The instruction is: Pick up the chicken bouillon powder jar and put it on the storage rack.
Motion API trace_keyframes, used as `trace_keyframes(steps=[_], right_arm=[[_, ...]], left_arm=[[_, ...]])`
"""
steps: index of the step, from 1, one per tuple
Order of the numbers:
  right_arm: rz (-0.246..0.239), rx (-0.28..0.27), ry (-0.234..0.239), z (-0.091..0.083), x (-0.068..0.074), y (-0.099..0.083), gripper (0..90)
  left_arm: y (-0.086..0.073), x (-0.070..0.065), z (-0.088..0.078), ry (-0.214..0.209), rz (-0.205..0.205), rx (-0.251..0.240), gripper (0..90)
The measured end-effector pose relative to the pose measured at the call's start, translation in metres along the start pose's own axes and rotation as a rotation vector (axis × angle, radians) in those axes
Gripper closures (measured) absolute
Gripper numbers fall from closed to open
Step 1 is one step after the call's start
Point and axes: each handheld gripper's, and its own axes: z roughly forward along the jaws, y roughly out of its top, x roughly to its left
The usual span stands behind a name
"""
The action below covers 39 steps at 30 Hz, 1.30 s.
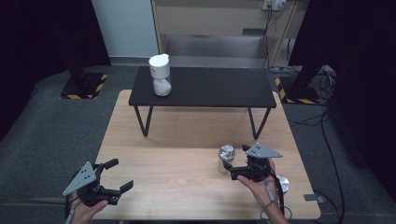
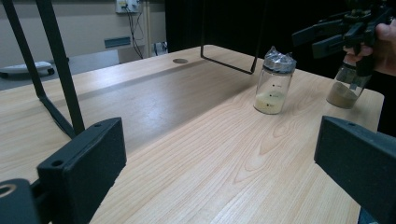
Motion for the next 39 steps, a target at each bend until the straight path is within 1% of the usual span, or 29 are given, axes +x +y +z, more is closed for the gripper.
trace_keyframes(steps=[6, 10, 12, 17, 21, 23, 28, 31, 33, 35, 39], right_arm=[[0.007, 0.017, 0.0, 0.009, 0.001, -0.001, 5.3], [-0.004, 0.026, -0.011, 0.015, 0.002, 0.001, 6.1], [-0.001, 0.031, -0.011, 0.019, 0.002, 0.002, 6.6], [-0.009, 0.058, -0.017, 0.027, 0.002, 0.002, 9.0], [0.0, 0.065, -0.025, 0.033, 0.002, 0.0, 10.7], [0.014, 0.075, -0.022, 0.036, 0.001, -0.001, 11.7], [0.01, 0.088, -0.032, 0.041, 0.002, -0.002, 13.8], [0.012, 0.083, -0.034, 0.043, 0.002, -0.003, 15.1], [0.01, 0.077, -0.038, 0.045, 0.003, -0.004, 17.1], [0.018, 0.074, -0.032, 0.046, 0.001, -0.005, 19.1], [0.013, 0.062, -0.032, 0.048, 0.002, -0.006, 26.9]], left_arm=[[0.0, 0.0, 0.0, 0.0, 0.0, 0.002, 1.0], [0.0, 0.0, 0.0, -0.001, 0.001, 0.002, 1.0], [0.0, 0.0, 0.0, -0.001, 0.001, 0.003, 1.0], [0.001, 0.0, 0.0, -0.003, 0.004, 0.004, 1.0], [0.001, 0.0, 0.0, -0.004, 0.005, 0.005, 1.0], [0.001, 0.0, 0.001, -0.003, 0.005, 0.006, 1.0], [0.001, 0.0, 0.001, -0.005, 0.006, 0.008, 1.0], [0.001, 0.0, 0.001, -0.006, 0.007, 0.007, 1.0], [0.001, 0.0, 0.001, -0.006, 0.007, 0.007, 1.0], [0.001, 0.0, 0.001, -0.007, 0.007, 0.007, 1.0], [0.001, 0.0, 0.001, -0.007, 0.008, 0.01, 1.0]])
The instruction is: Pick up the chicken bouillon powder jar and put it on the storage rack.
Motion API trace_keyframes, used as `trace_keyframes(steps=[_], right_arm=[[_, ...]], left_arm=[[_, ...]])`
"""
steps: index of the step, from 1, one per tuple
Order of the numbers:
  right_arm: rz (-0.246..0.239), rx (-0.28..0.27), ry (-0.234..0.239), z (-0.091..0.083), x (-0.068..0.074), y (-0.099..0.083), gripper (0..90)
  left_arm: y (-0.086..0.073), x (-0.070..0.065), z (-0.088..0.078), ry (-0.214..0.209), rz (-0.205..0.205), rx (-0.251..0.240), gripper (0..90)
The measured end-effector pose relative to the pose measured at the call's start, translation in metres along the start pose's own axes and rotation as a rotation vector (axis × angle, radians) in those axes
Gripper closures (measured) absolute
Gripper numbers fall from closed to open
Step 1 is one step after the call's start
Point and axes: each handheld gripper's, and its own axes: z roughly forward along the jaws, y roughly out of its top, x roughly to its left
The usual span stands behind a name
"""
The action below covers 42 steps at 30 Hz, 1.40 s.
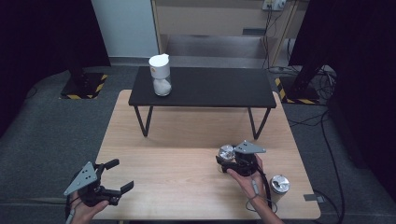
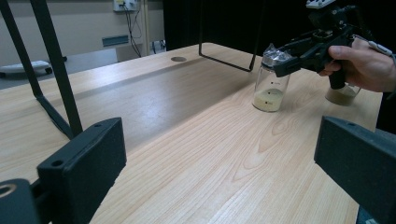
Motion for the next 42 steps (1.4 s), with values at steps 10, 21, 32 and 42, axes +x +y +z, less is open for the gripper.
trace_keyframes(steps=[10, 21, 32, 42], right_arm=[[-0.034, -0.011, -0.026, 0.001, 0.006, -0.001, 34.8], [-0.05, 0.0, -0.007, 0.0, 0.004, 0.005, 34.9], [-0.092, 0.0, 0.044, -0.009, 0.002, 0.024, 35.0], [-0.106, 0.014, 0.096, -0.014, -0.003, 0.043, 34.9]], left_arm=[[0.0, 0.0, 0.0, 0.0, -0.001, 0.0, 1.1], [-0.001, 0.0, 0.0, 0.001, -0.004, -0.003, 1.0], [-0.001, 0.0, -0.001, 0.007, -0.013, -0.007, 0.6], [-0.001, 0.001, -0.001, 0.006, -0.018, -0.008, 0.0]])
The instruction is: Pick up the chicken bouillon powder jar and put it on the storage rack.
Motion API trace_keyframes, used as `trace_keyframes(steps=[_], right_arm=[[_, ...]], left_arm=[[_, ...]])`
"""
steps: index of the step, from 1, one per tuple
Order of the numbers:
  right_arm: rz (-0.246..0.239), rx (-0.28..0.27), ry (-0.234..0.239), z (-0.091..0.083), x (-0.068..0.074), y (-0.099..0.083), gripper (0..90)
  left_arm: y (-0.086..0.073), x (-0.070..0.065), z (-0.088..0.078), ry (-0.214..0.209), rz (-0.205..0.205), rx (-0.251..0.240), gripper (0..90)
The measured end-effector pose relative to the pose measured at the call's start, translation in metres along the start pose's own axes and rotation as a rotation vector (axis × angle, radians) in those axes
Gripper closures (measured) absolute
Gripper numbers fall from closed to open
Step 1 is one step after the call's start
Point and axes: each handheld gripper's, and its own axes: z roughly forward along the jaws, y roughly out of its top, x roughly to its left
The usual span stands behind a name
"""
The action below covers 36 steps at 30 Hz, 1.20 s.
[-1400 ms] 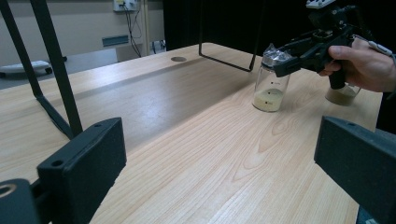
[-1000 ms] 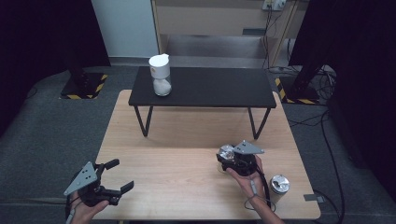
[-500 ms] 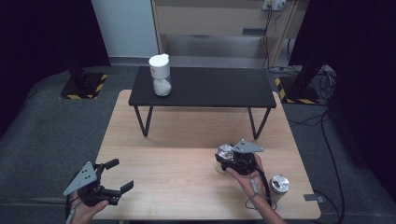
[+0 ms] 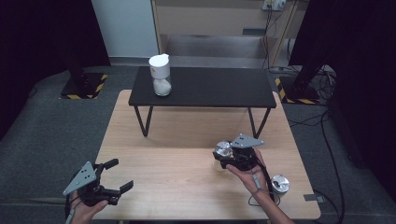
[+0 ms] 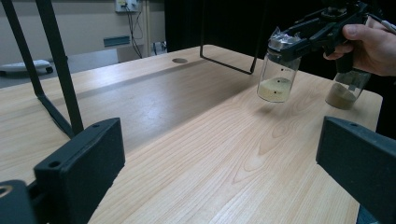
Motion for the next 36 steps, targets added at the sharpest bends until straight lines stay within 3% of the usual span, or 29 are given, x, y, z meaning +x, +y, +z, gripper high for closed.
trace_keyframes(steps=[21, 36], right_arm=[[-0.066, 0.007, 0.121, -0.007, -0.01, 0.042, 34.9], [-0.086, 0.005, 0.161, -0.009, -0.015, 0.072, 35.0]], left_arm=[[0.0, 0.001, 0.001, -0.008, 0.0, 0.006, 0.0], [0.001, 0.001, 0.001, -0.012, 0.0, 0.009, 0.0]])
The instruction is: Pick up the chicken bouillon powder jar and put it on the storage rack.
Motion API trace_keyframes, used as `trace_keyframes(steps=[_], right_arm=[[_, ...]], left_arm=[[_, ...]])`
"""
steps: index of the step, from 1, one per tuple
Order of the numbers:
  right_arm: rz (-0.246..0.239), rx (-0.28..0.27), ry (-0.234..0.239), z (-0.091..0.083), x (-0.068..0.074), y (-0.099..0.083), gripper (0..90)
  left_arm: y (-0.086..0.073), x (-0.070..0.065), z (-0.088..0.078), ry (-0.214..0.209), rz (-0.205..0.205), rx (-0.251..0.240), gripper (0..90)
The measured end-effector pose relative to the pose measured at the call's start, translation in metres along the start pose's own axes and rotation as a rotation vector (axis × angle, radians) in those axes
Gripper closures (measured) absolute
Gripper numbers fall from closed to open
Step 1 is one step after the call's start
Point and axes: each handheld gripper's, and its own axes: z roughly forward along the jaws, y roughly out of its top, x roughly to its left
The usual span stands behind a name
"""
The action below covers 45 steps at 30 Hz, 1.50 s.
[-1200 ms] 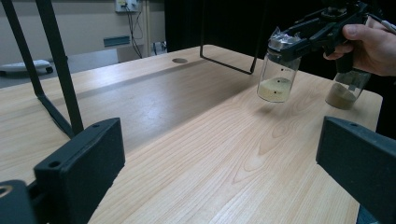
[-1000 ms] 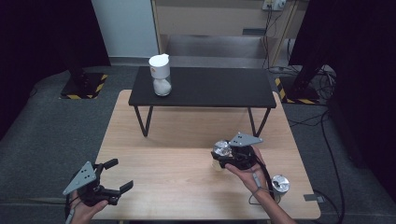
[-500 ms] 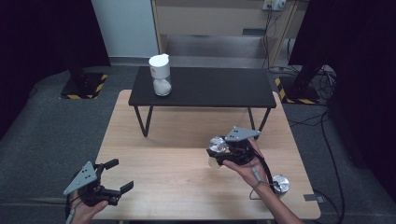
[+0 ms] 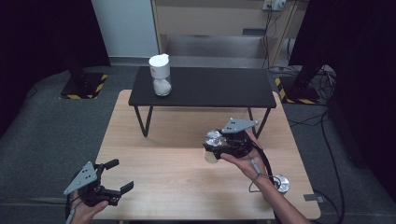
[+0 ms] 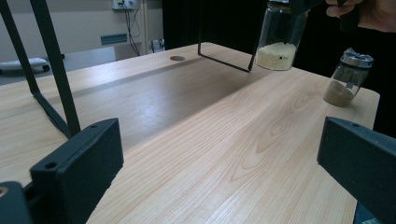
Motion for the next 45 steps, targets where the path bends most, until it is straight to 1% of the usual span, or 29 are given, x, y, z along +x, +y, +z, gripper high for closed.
trace_keyframes(steps=[4, 8, 20, 26, 33, 45], right_arm=[[-0.004, 0.003, 0.007, -0.002, -0.003, 0.009, 35.0], [0.006, 0.014, 0.023, -0.005, -0.008, 0.021, 35.0], [-0.015, 0.025, 0.036, -0.014, -0.015, 0.06, 35.0], [-0.027, 0.019, 0.035, -0.018, -0.017, 0.077, 35.0], [-0.029, 0.018, 0.033, -0.023, -0.02, 0.095, 34.9], [-0.03, 0.006, 0.026, -0.027, -0.024, 0.121, 35.0]], left_arm=[[0.0, 0.0, 0.0, 0.001, -0.002, 0.0, 0.0], [0.0, 0.0, 0.0, 0.0, -0.003, 0.0, 0.0], [0.0, 0.001, 0.001, -0.004, -0.004, 0.001, 0.0], [-0.001, 0.001, 0.0, -0.006, -0.007, 0.001, 0.0], [-0.001, 0.002, 0.001, -0.006, -0.01, 0.002, 0.0], [-0.001, 0.003, 0.001, -0.007, -0.016, 0.001, 0.0]])
